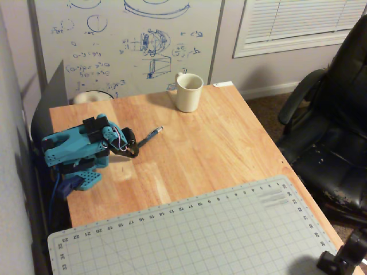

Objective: Touch the pen.

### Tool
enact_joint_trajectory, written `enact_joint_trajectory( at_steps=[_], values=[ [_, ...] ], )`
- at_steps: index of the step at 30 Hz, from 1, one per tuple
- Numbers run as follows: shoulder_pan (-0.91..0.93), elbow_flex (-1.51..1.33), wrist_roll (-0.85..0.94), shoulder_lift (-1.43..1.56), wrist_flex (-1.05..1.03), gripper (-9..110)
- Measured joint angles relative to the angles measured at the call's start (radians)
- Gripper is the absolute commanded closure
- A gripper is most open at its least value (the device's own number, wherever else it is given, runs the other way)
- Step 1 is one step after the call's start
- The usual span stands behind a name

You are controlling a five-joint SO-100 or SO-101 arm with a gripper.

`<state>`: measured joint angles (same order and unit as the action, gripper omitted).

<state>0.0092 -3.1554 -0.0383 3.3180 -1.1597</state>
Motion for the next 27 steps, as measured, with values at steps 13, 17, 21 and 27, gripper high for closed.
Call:
enact_joint_trajectory(
  at_steps=[13,17,21,27],
  values=[
    [0.0,0.0,0.0,0.002,0.0,101],
    [0.0,0.0,0.0,0.002,0.0,101],
    [0.0,0.0,0.0,0.002,0.0,101],
    [0.0,0.015,0.0,-0.038,0.0,101]
  ],
)
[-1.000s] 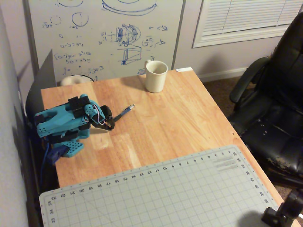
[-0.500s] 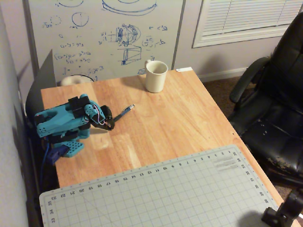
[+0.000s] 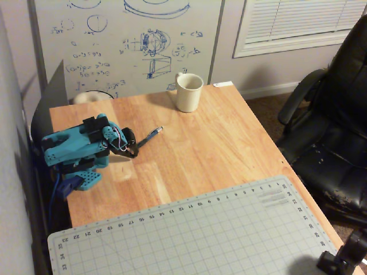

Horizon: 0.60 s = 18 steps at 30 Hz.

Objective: Touch the pen.

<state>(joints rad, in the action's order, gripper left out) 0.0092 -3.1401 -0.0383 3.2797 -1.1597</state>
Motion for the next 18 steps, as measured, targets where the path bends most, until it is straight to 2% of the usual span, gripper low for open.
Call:
enact_joint_trajectory(
  at_steps=[18],
  values=[
    [-0.002,0.603,0.0,-0.571,-0.002,101]
  ],
)
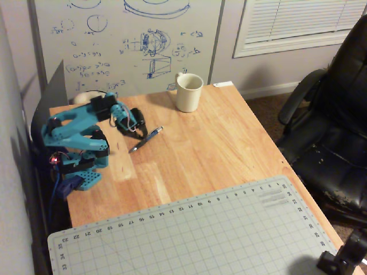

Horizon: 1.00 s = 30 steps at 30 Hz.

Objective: Touch the pen.

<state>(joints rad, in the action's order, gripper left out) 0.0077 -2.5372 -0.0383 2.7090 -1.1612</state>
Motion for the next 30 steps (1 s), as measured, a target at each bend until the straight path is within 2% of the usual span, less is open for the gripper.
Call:
enact_joint_trajectory(
  at_steps=[18,30],
  values=[
    [-0.278,0.554,0.0,-0.538,-0.002,101],
    [-0.327,0.92,0.0,-0.844,-0.356,101]
  ],
)
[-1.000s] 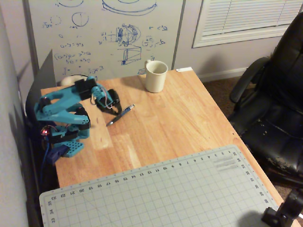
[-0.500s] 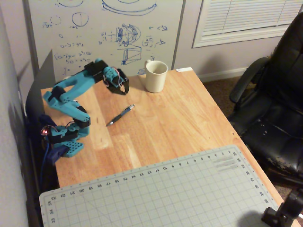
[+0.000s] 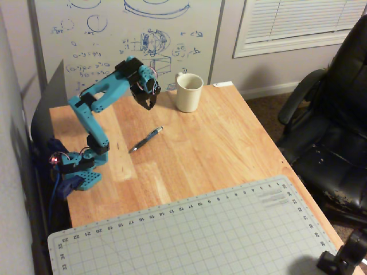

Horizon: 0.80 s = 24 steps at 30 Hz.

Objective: Touch the pen.

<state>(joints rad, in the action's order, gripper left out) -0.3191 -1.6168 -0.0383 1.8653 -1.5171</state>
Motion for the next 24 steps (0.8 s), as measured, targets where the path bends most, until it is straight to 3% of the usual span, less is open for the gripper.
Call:
enact_joint_trajectory(
  at_steps=[24],
  values=[
    [-0.035,0.028,0.0,-0.459,0.161,101]
  ],
)
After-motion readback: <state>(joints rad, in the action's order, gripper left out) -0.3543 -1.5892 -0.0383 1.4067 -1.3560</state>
